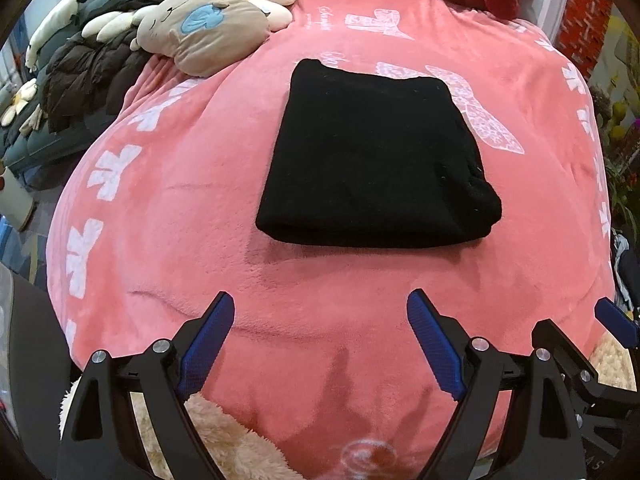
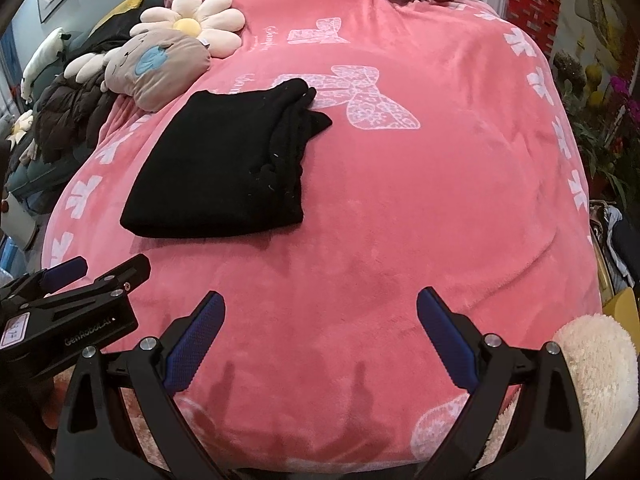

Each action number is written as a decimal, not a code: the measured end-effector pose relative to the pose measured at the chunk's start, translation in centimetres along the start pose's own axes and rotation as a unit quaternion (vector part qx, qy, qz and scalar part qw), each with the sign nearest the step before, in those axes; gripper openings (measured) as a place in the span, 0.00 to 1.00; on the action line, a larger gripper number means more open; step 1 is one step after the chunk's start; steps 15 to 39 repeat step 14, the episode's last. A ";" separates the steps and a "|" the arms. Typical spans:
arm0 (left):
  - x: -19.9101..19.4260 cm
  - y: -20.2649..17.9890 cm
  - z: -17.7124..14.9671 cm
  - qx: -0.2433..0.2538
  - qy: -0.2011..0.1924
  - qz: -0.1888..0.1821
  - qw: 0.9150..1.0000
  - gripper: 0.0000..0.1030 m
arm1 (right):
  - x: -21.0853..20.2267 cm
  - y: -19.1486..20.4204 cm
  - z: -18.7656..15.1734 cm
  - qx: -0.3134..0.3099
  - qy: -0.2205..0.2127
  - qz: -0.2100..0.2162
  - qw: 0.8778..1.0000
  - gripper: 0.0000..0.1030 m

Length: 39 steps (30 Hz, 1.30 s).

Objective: Fold small clothes

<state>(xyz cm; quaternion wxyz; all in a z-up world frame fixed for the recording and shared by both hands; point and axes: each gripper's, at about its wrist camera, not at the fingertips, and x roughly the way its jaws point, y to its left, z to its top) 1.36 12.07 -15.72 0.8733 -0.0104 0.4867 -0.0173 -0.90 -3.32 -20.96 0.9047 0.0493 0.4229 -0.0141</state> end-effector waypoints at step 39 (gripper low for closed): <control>0.4 0.2 -0.2 -0.003 0.023 0.002 1.000 0.73 | -0.4 0.1 -0.3 -0.002 -0.001 -0.007 1.000 0.92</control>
